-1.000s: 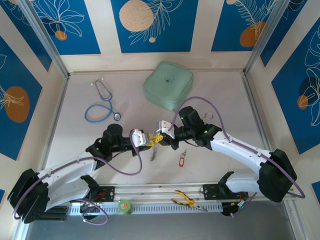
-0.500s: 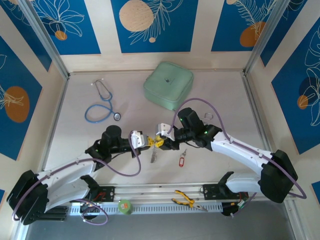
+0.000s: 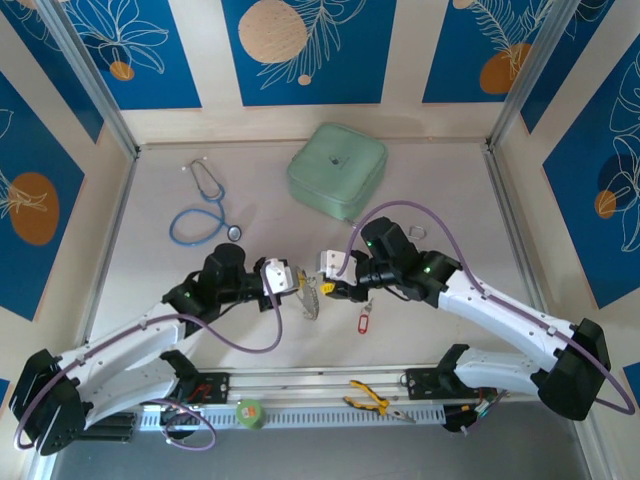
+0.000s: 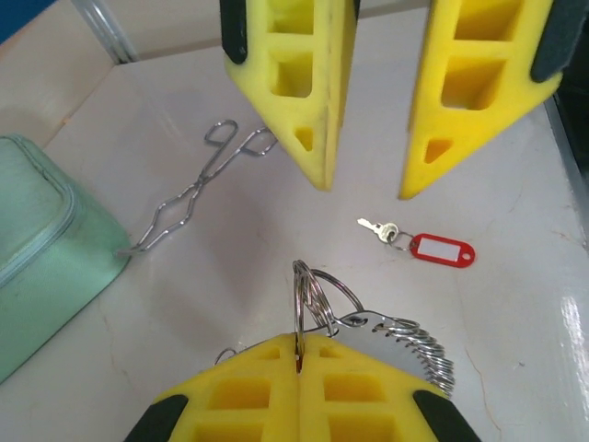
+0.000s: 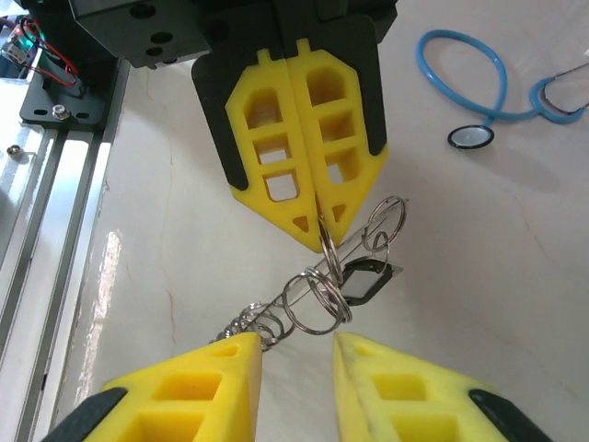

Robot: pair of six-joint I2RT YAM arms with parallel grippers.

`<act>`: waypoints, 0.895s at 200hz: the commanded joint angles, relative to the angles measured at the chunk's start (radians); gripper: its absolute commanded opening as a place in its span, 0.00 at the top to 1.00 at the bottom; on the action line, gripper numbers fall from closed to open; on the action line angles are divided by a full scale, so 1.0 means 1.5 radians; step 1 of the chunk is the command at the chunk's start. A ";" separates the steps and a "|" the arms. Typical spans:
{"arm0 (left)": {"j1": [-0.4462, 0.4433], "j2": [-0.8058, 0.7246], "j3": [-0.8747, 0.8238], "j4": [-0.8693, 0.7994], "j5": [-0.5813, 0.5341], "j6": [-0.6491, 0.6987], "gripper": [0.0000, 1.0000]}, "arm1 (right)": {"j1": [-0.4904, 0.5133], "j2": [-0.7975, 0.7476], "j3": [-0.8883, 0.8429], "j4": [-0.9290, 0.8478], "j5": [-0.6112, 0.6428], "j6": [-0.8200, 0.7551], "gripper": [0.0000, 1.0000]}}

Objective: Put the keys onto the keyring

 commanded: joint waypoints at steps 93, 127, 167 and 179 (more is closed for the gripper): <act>-0.010 0.022 0.124 -0.200 0.041 -0.040 1.00 | -0.002 0.031 -0.018 0.072 -0.077 -0.076 0.76; -0.009 0.016 0.121 -0.202 0.055 -0.045 1.00 | -0.012 0.033 -0.018 0.083 -0.096 -0.065 0.78; -0.009 0.008 0.106 -0.183 0.063 -0.038 1.00 | -0.037 0.016 -0.048 0.123 -0.106 -0.043 0.80; -0.009 0.006 0.102 -0.176 0.067 -0.036 1.00 | -0.030 0.028 -0.050 0.119 -0.080 -0.054 0.81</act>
